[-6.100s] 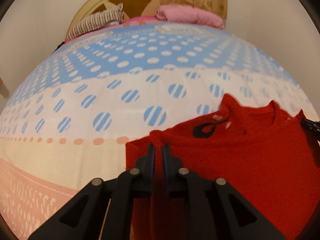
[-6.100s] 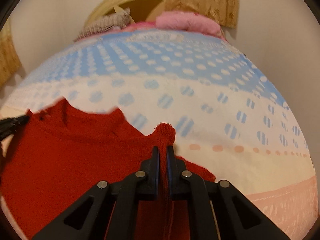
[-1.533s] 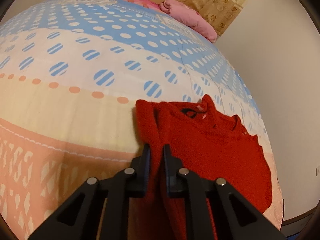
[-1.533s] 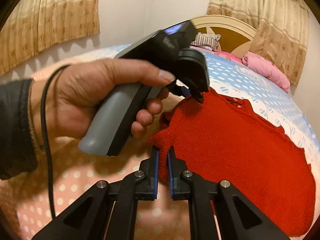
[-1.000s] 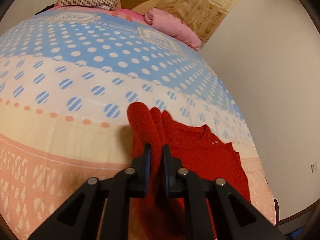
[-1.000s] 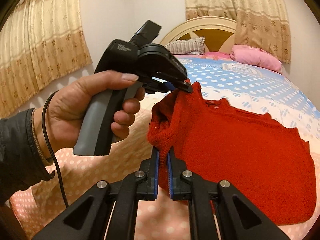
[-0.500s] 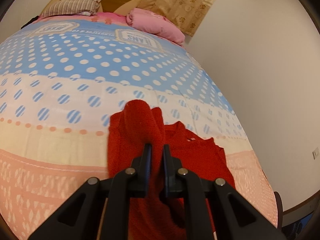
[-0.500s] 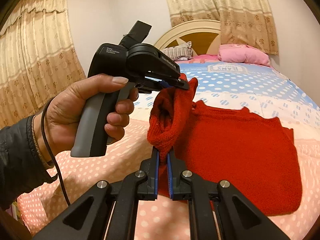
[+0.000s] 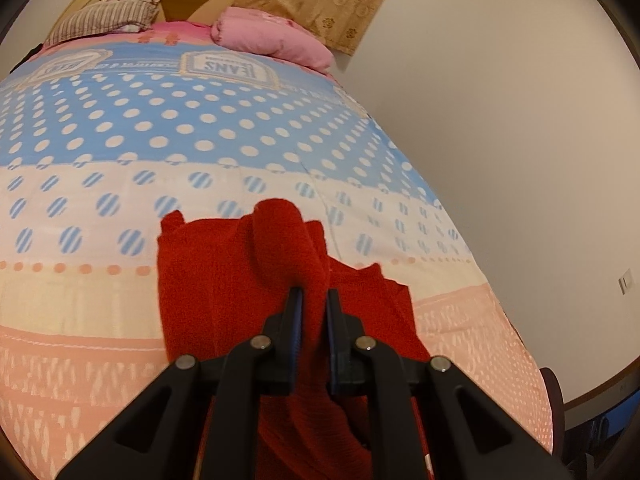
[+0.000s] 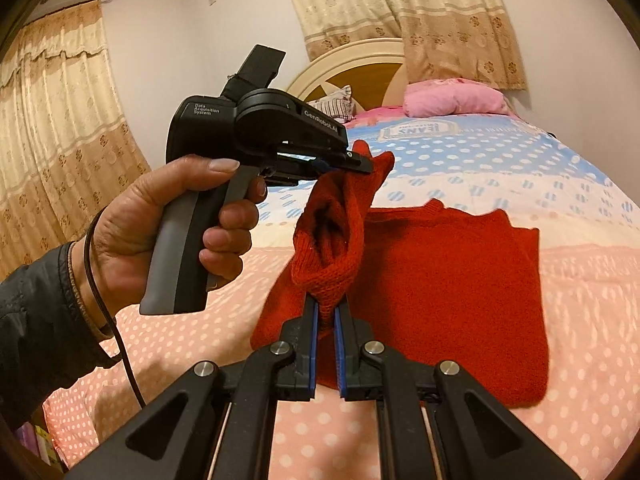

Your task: Fold small clothes

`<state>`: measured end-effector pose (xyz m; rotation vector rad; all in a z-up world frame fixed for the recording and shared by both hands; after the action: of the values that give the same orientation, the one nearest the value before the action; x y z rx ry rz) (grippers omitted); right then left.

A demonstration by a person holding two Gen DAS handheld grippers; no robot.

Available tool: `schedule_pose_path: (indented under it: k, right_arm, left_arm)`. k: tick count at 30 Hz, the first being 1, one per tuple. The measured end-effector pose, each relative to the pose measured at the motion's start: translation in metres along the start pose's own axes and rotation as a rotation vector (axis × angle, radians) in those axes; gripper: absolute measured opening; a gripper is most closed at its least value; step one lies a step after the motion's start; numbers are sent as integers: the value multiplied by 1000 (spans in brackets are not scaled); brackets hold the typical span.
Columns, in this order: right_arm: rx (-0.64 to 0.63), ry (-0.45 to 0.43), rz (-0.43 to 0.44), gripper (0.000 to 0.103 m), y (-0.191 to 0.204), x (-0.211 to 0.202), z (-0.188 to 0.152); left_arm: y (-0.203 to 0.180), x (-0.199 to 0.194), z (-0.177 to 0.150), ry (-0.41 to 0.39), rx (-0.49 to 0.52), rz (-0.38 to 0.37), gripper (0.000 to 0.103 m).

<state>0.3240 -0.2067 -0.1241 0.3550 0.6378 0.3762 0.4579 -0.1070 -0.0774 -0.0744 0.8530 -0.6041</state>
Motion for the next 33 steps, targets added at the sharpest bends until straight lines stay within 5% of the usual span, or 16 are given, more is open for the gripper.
schedule_pose_path:
  k: [33]
  right_arm:
    - [278, -15, -82, 6, -107, -48, -30]
  left_arm:
    - [-109, 92, -7, 108, 158, -49, 11]
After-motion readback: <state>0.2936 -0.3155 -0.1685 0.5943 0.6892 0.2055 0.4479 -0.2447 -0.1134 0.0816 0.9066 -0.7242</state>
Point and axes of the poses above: each gripper's, at about its wrist camera, not at the fingertips, and x roughly the way its jaws point, y to its left, z to its top, the point moved 1 cm from there along x, roughly the way its jaws point, and after that the axes turned 12 degrees about x, right-handed, at the moved point
